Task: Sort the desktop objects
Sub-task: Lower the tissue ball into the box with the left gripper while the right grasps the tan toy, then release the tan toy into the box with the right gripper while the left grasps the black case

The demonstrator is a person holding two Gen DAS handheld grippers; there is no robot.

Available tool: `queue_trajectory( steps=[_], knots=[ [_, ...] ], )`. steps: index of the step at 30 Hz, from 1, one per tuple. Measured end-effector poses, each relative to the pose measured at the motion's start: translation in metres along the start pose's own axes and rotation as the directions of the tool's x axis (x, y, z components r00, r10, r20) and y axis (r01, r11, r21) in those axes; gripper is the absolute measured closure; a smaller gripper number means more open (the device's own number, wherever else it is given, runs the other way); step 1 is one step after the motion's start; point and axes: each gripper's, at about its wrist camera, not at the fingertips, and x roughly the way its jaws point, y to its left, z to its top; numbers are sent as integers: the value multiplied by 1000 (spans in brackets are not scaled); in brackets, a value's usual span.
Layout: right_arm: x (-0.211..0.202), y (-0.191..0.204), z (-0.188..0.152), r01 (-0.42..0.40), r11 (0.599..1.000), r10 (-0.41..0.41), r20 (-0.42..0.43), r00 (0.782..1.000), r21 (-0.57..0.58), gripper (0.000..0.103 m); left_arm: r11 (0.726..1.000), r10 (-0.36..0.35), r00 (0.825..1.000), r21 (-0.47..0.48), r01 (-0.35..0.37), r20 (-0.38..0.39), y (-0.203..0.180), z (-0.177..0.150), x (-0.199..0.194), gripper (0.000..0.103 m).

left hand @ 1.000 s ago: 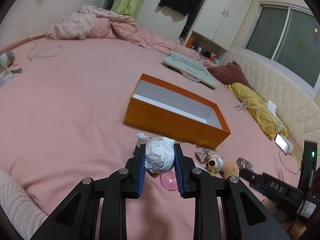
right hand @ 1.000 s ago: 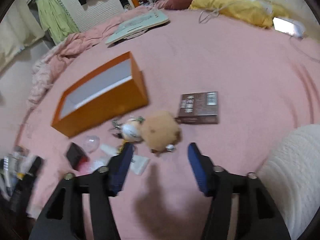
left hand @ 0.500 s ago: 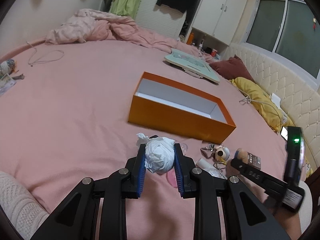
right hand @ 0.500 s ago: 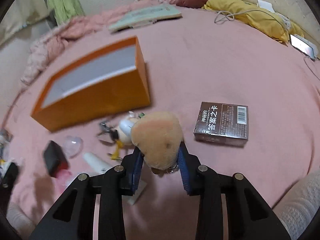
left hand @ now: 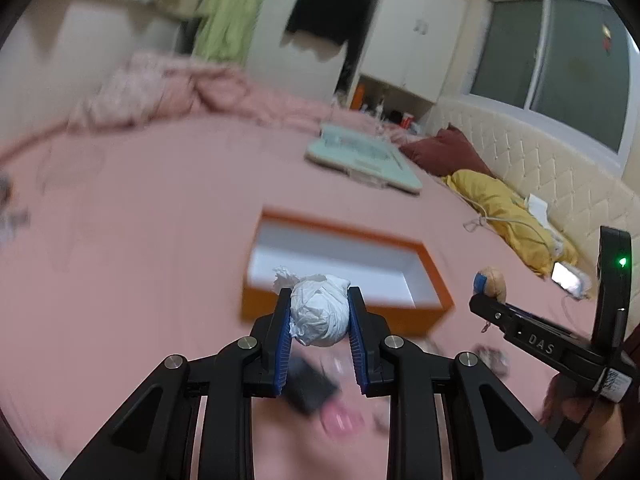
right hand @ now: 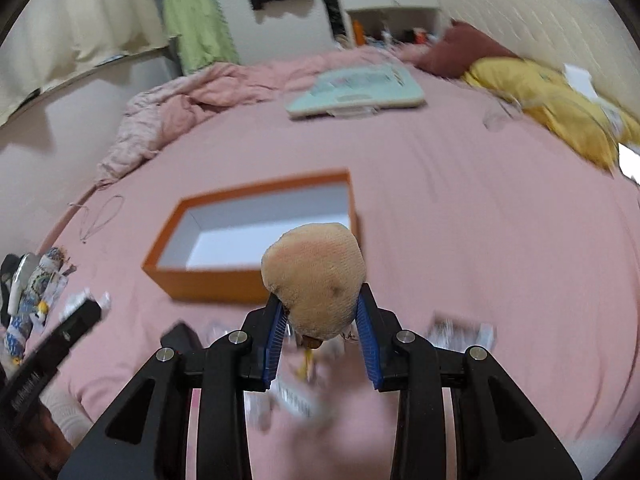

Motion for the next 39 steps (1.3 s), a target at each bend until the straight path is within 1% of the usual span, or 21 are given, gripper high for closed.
queue_trajectory(
  steps=[1,3,5,6,9,11,13,17,20,22,23,24,25,26,27,31,35,36,37,38,39],
  knots=[
    [5,2,8,-12,1000,12,7,1000,-17,68,1000,0,1000,26,0,11,-1,13,9,79],
    [18,10,24,-36,998,37,14,999,-56,68,998,-21,1000,66,21,4,-3,31,31,79],
    [33,18,35,-58,994,59,13,998,-94,68,995,-30,999,97,31,-14,-3,43,55,79],
    [41,22,39,-68,991,70,11,998,-111,68,995,-34,999,96,36,-26,-1,45,66,79],
    [65,30,42,-88,986,88,-9,996,-143,68,997,-33,997,62,38,-70,9,38,91,79],
    [78,30,38,-90,985,86,-33,996,-151,68,999,-33,995,37,37,-98,12,31,98,79],
    [88,27,33,-92,986,84,-61,995,-136,68,998,-41,993,35,45,-111,11,29,102,79],
    [98,16,29,-82,991,71,-103,992,-103,67,998,-41,991,47,47,-126,9,26,107,79],
    [99,10,28,-78,994,69,-110,992,-81,67,999,-34,987,20,38,-158,14,23,113,79],
    [99,8,29,-77,994,68,-106,992,-77,66,999,-29,986,20,32,-163,14,23,116,79],
    [99,9,29,-76,994,68,-103,992,-77,65,999,-24,986,20,28,-165,14,23,117,77],
    [99,9,28,-74,994,67,-101,993,-77,64,1000,-20,986,20,23,-168,13,23,118,64],
    [99,8,28,-78,994,70,-99,993,-73,64,1000,-20,986,16,23,-165,14,23,119,44],
    [99,8,28,-85,994,79,-97,992,-66,63,1000,-22,988,7,23,-151,14,23,117,37],
    [99,7,28,-92,994,86,-97,992,-58,62,1000,-23,991,-3,23,-133,15,24,115,34],
    [99,1,30,-106,994,104,-93,990,-15,62,1000,-22,996,-22,20,-89,21,28,107,34],
    [92,-4,36,-102,995,102,-55,993,7,59,998,-17,996,-61,12,-85,29,31,104,34],
    [90,-6,37,-107,994,107,-46,993,20,54,997,-17,997,-74,12,-77,32,32,101,34],
    [88,-8,38,-114,993,115,-34,993,36,46,997,-13,998,-81,8,-67,34,32,98,32],
    [86,-10,39,-118,992,119,-20,993,49,41,996,-7,998,-87,2,-56,36,33,94,31],
    [83,-11,40,-118,991,118,-4,993,59,33,996,0,999,-93,-4,-49,38,32,90,29]
  ],
)
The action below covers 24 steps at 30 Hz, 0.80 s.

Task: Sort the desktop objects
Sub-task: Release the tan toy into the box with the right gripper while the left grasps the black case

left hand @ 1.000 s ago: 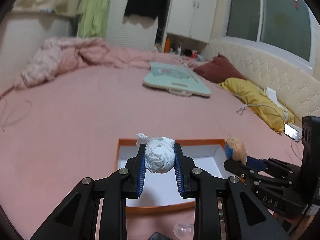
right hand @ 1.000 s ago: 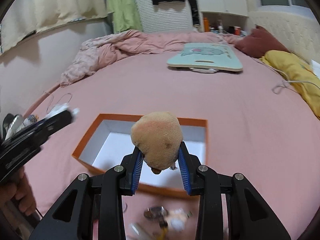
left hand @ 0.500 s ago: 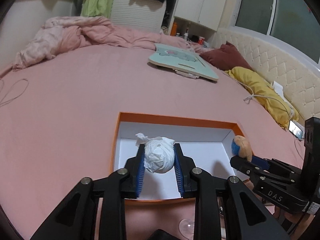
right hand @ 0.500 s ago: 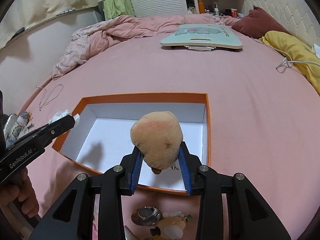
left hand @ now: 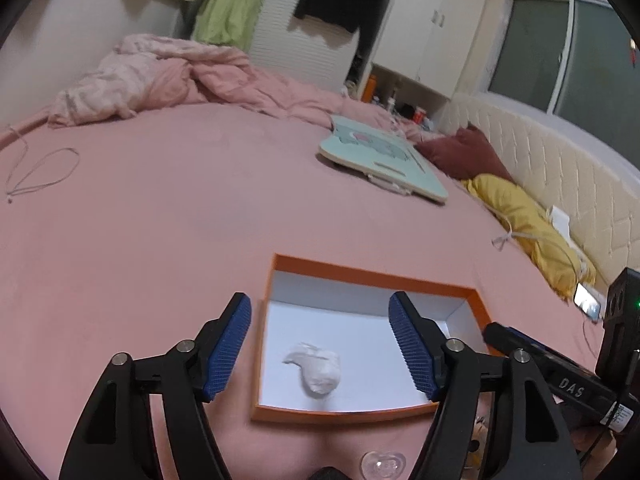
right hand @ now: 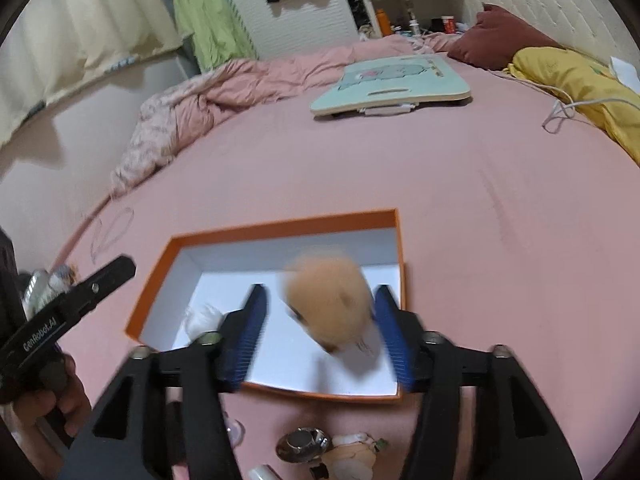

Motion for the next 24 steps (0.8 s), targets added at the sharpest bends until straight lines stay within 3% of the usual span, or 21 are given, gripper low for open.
queue_trajectory(
  steps=[5,11,14,16,17,20,22,24],
  knots=[
    [-17,-3,5,29,999,-31,78,996,21,31,996,-19,999,-91,16,-37,21,-11,-25,29],
    [-40,-21,5,91,990,-104,123,987,105,31,987,-61,985,-154,36,-162,24,-43,-35,30],
    [-50,-30,3,116,982,-134,120,984,147,31,994,-43,966,-112,15,-255,9,-68,-28,41],
    [-59,-35,3,123,978,-146,134,980,169,31,997,-26,949,-77,2,-315,-2,-84,-19,55],
    [-64,-37,2,120,976,-147,143,979,181,31,998,-22,942,-57,3,-334,-7,-88,-15,56],
    [-78,-44,-5,106,968,-143,155,978,228,31,1000,5,944,16,1,-330,-23,-94,-8,52],
    [-83,-48,-10,115,962,-154,148,977,246,31,1000,6,944,28,3,-331,-28,-97,-5,37],
    [-86,-53,-14,129,957,-169,138,976,259,31,996,70,929,70,-48,-363,-29,-107,6,36]
  ],
)
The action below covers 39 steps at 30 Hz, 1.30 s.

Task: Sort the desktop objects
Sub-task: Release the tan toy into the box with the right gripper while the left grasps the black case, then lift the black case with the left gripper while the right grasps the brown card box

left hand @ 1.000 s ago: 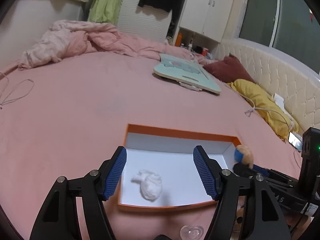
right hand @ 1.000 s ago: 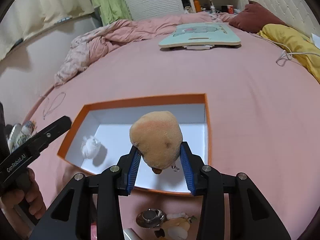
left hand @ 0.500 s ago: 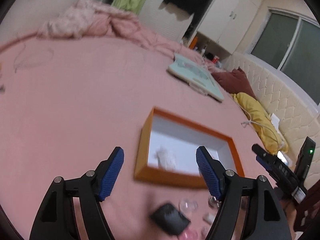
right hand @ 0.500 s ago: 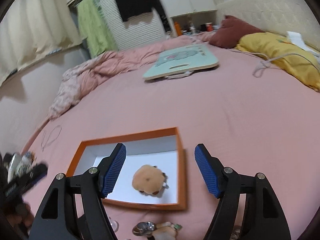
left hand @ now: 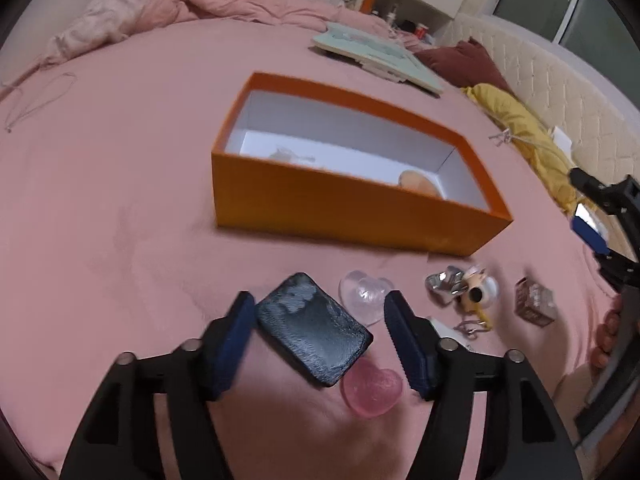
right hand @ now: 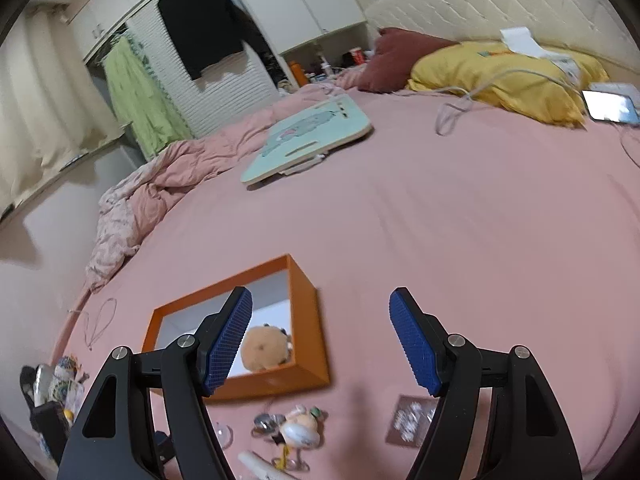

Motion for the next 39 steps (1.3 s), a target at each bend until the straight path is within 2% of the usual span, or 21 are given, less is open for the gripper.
queue_trajectory(
  steps=[2,3,5,6,9,11,13,15,20,23,27,29,30,31,35,37,39],
  knots=[
    [-3,-6,-2,17,1000,-17,-6,1000,11,31,998,51,996,31,-49,-72,-1,-7,19,39],
    [-4,-8,-3,32,999,-32,-12,999,11,31,995,82,994,68,-77,-72,-6,-10,23,38],
    [-1,-13,-3,84,996,-84,-34,996,-4,31,991,102,994,93,-97,-50,-13,-10,20,45],
    [1,-17,-4,110,994,-110,-47,993,-5,31,994,85,996,67,-82,-37,-10,-9,17,56],
    [2,-32,-8,144,989,-141,-87,986,30,31,999,40,999,-31,-41,-23,6,-3,10,62],
    [1,-40,-11,152,987,-146,-108,983,50,31,996,41,999,-84,-41,1,18,1,3,63],
    [0,-47,-14,156,986,-147,-128,981,65,31,990,39,998,-135,-31,56,29,6,-9,63],
    [0,-50,-16,157,985,-145,-145,979,69,31,989,43,989,-144,-23,138,33,11,-26,63],
    [1,-51,-33,185,978,-167,-169,971,96,31,994,69,938,-103,-36,340,29,19,-67,63],
    [4,-42,-49,251,967,-237,-188,953,52,31,995,59,926,-98,-24,372,28,20,-74,63],
    [14,-32,-63,351,935,-354,-207,912,-53,31,996,39,933,-94,-6,358,27,25,-69,63],
    [20,-29,-67,404,908,-418,-188,889,-106,31,996,30,934,-93,4,355,28,23,-70,63],
    [22,-29,-69,430,894,-446,-173,878,-125,30,996,26,934,-93,8,356,28,22,-70,63],
    [23,-29,-70,453,881,-471,-156,868,-138,22,996,23,934,-94,11,356,28,21,-71,63],
    [41,-34,-80,471,864,-500,-196,843,-179,12,995,17,936,-99,19,350,28,16,-72,63],
    [44,-28,-83,489,845,-527,-175,832,-219,11,995,13,938,-102,23,345,28,16,-71,63],
    [41,-29,-81,483,851,-519,-185,835,-207,14,994,12,938,-102,24,345,28,16,-72,63]
  ],
)
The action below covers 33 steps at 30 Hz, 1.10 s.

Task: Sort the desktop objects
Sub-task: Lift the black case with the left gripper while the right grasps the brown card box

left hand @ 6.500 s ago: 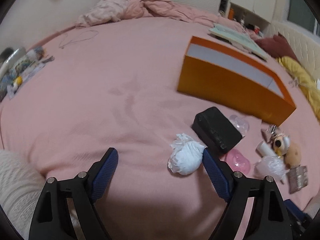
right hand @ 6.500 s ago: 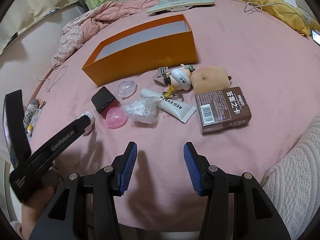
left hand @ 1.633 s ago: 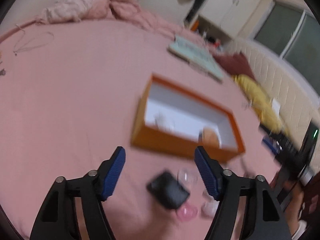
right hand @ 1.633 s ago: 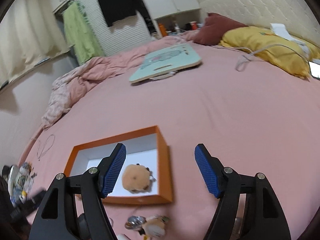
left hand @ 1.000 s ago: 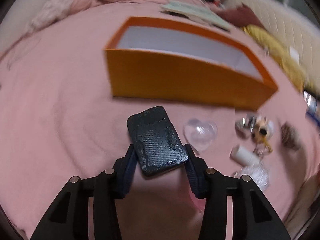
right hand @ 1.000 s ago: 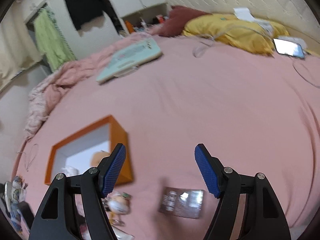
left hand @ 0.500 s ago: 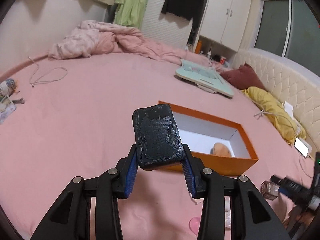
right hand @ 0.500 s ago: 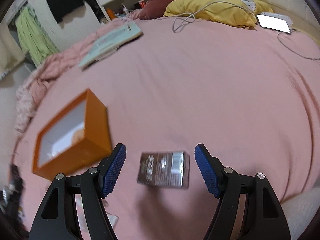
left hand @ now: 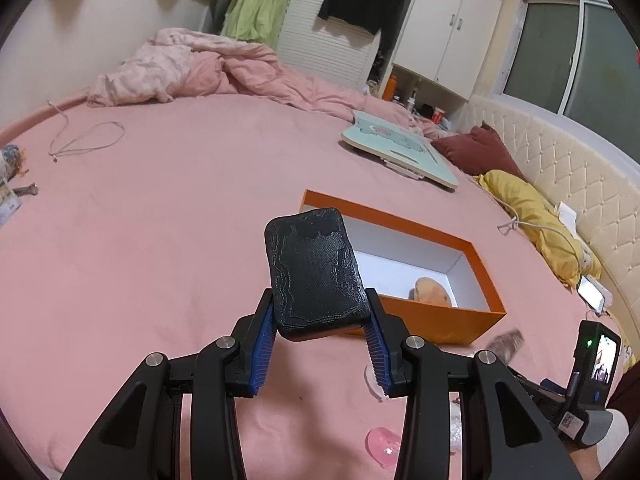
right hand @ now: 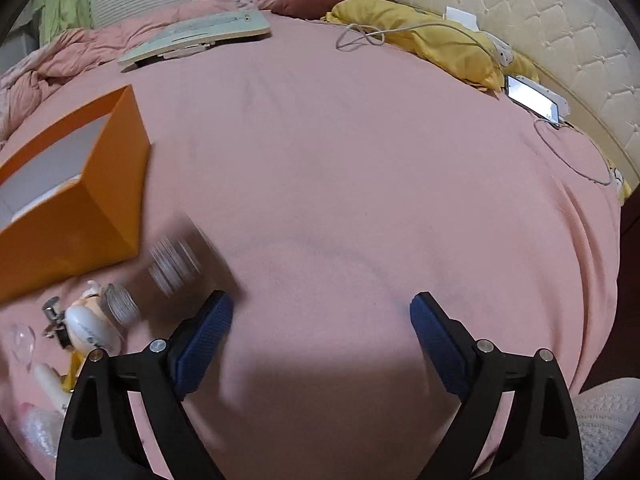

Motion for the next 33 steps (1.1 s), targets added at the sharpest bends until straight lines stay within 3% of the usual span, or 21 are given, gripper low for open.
queue_trajectory(
  steps=[4,8,12,17,23,26,28,29,31,33],
  knots=[
    [-7,-3,2,3,1000,-3,19,1000,7,35,1000,-5,1000,-5,5,-3,1,0,0,63],
    [-14,-4,7,-111,993,110,31,993,41,35,1000,-5,1000,-1,5,-9,1,-1,1,63],
    [-26,-22,10,-275,948,270,55,961,158,34,1000,-9,1000,-1,9,-12,0,-1,2,63],
    [-32,-37,18,-387,885,368,119,922,260,33,1000,-21,1000,-2,21,-16,-1,-2,3,63],
    [-30,3,26,-401,909,388,118,914,114,33,999,-33,999,-5,33,-17,-2,-2,3,63],
    [-35,30,24,-347,937,348,125,929,-26,33,999,-37,999,-7,37,-16,-3,-2,2,63],
    [-21,38,20,-320,946,323,56,945,-52,35,999,-39,999,-8,39,-15,-3,-2,2,63],
    [-14,40,18,-320,946,321,21,947,-47,40,999,-41,999,-9,40,-14,-3,-2,2,63],
    [-10,34,19,-323,946,323,2,946,-15,67,999,-43,999,-10,43,-13,-3,-1,2,63],
    [-9,26,23,-324,946,324,-4,946,16,80,999,-46,999,-11,45,-13,-3,-1,1,63]
  ],
)
